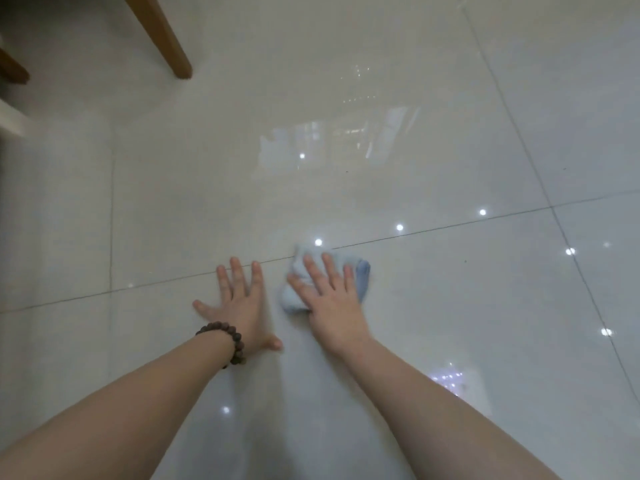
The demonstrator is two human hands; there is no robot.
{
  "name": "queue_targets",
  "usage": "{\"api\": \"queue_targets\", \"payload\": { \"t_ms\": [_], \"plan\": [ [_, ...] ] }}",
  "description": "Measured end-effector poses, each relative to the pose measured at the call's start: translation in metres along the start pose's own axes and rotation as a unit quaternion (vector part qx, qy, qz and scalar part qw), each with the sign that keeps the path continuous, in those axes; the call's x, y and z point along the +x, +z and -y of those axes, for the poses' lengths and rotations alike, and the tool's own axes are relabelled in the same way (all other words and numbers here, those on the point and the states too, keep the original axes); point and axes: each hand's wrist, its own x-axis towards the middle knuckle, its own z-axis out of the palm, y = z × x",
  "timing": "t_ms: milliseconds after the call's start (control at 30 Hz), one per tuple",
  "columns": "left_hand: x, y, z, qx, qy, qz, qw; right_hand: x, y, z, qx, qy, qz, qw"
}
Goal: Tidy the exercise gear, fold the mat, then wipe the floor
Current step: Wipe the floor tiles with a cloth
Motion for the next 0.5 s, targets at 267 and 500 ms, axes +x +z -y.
{"api": "queue_targets", "payload": {
  "t_ms": [267, 500],
  "plan": [
    [-0.001, 0.001, 0.001, 0.011, 0.005, -0.012, 1.000, -0.118, -0.075, -0.241, 0.007, 0.398, -0.033, 0.917],
    [0.000, 0.005, 0.003, 0.019, 0.012, -0.031, 0.999, -0.086, -0.043, -0.141, 0.038, 0.403, -0.061, 0.912]
  ]
}}
